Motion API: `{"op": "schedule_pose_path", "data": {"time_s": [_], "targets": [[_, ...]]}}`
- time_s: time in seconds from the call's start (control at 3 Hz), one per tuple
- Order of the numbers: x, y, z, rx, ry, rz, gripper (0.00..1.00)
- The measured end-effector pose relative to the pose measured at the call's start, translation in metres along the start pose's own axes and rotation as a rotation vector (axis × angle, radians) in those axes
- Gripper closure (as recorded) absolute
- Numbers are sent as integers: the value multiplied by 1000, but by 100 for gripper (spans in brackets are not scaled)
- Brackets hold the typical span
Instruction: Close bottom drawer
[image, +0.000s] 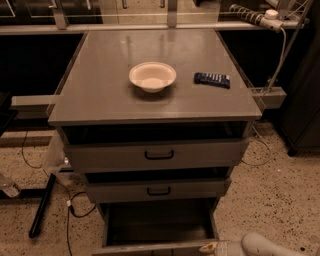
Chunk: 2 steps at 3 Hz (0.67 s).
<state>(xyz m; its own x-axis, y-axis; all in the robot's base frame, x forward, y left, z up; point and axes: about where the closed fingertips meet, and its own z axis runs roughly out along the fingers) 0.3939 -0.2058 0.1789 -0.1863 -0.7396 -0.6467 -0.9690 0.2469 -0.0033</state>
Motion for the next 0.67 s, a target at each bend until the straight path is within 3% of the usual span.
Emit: {"op": "schedule_pose_path", "data": {"time_s": [0.33, 0.67], "targets": [[4, -15, 8, -5, -28, 41, 0], [4, -14, 8, -5, -28, 41, 19]]}}
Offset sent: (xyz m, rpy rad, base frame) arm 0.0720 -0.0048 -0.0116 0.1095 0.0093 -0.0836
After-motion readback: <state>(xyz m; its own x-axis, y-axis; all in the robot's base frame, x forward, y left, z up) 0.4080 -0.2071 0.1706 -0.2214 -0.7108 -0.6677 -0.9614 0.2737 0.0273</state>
